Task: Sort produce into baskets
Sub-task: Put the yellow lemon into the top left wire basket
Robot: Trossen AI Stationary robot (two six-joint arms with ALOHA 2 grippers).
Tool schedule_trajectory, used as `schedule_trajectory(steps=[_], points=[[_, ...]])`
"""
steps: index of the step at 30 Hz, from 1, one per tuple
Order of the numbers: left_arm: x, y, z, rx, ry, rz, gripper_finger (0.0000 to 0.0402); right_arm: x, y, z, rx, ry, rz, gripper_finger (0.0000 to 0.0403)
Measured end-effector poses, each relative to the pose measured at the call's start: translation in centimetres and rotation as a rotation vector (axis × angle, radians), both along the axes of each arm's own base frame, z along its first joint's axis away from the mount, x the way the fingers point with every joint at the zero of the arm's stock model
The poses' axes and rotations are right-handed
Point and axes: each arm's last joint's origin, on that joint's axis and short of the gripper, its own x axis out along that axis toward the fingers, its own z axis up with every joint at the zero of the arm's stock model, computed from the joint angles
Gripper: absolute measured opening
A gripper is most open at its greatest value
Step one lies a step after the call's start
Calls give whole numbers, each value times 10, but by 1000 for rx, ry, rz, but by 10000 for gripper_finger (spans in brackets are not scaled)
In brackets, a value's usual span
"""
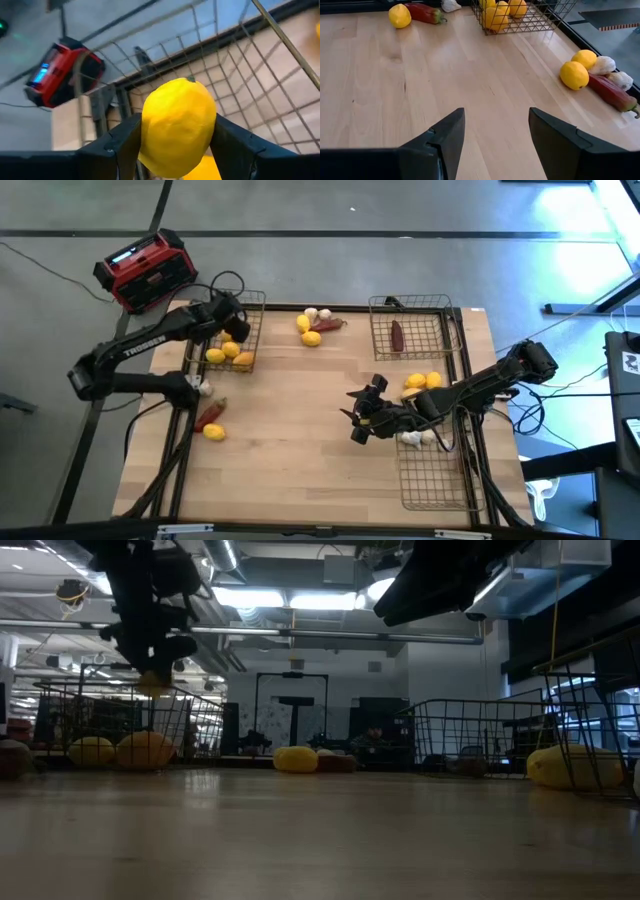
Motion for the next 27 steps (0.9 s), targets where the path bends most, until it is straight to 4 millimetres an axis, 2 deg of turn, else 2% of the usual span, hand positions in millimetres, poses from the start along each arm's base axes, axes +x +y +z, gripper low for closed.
schedule_trajectory(steps=[7,16,27], points=[[-6,5,-21,-71,70,-29,204,0,0,0,1,1,1,215],[-4,5,-48,-194,212,-167,205,0,0,0,1,0,1,215],[3,12,-60,-229,263,-196,221,0,0,0,1,0,1,215]])
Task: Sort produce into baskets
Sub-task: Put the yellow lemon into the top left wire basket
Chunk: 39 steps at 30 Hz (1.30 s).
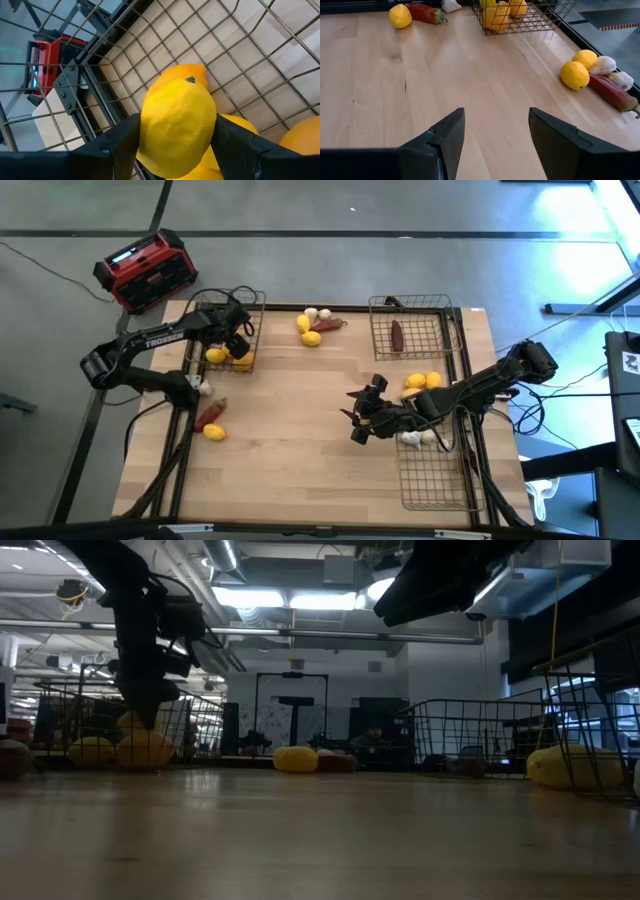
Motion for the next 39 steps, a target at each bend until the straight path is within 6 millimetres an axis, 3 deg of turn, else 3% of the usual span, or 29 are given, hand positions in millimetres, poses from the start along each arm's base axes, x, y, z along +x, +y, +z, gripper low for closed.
schedule_trajectory(steps=[16,20,25,31,39], points=[[-1,-1,1,-9,10,17,271,0,0,0,0,2,0,215],[3,1,18,-17,-38,19,271,0,0,0,0,1,0,215],[9,-5,57,29,-105,-11,271,0,0,0,0,1,0,215],[24,-30,92,-60,-362,-145,271,0,0,0,0,1,0,215],[47,-86,93,-372,-485,-436,271,0,0,0,0,1,1,215]])
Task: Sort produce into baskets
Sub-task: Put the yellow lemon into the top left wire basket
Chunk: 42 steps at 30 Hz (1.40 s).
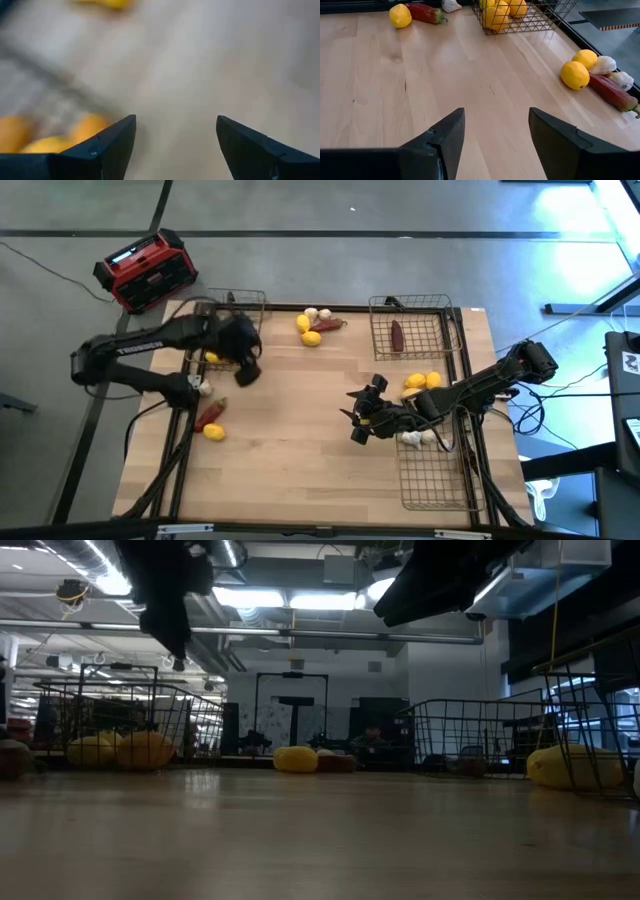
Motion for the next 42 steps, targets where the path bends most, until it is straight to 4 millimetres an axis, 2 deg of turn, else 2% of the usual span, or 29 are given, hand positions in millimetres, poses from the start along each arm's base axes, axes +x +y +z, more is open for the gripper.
schedule_trajectory(steps=[4,8,14,31,37,42], points=[[9,-36,0,-66,-15,-178,271,0,0,0,0,0,0,215],[8,-67,-1,-88,16,-309,271,0,0,0,0,0,0,215],[3,-97,-11,-83,58,-464,271,0,0,0,0,-1,0,215],[-19,-137,-61,-136,277,-493,271,0,0,0,3,-3,-2,215],[-28,-141,-85,-111,393,-482,271,0,0,0,3,-3,-2,215],[-39,-143,-95,-88,515,-464,271,0,0,0,3,-3,-2,215]])
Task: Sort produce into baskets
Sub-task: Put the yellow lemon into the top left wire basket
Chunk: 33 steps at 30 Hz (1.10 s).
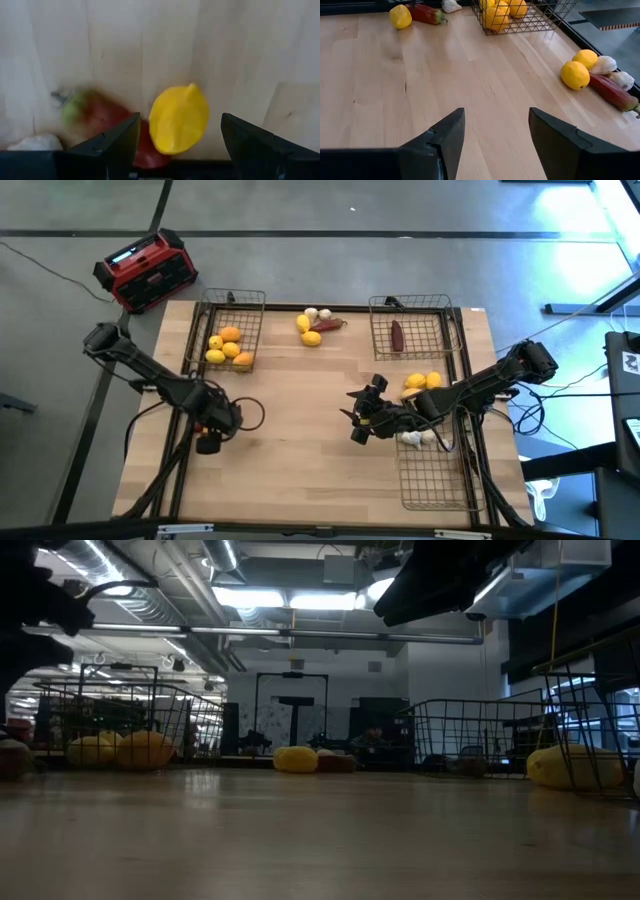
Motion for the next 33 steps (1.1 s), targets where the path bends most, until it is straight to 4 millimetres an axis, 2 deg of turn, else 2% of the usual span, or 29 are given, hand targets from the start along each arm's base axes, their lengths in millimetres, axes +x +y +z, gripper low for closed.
schedule_trajectory(steps=[21,33], points=[[-9,-15,-1,40,1,-71,271,0,0,0,0,0,0,215],[-6,-24,-34,101,90,-96,271,0,0,0,7,-4,-5,215]])
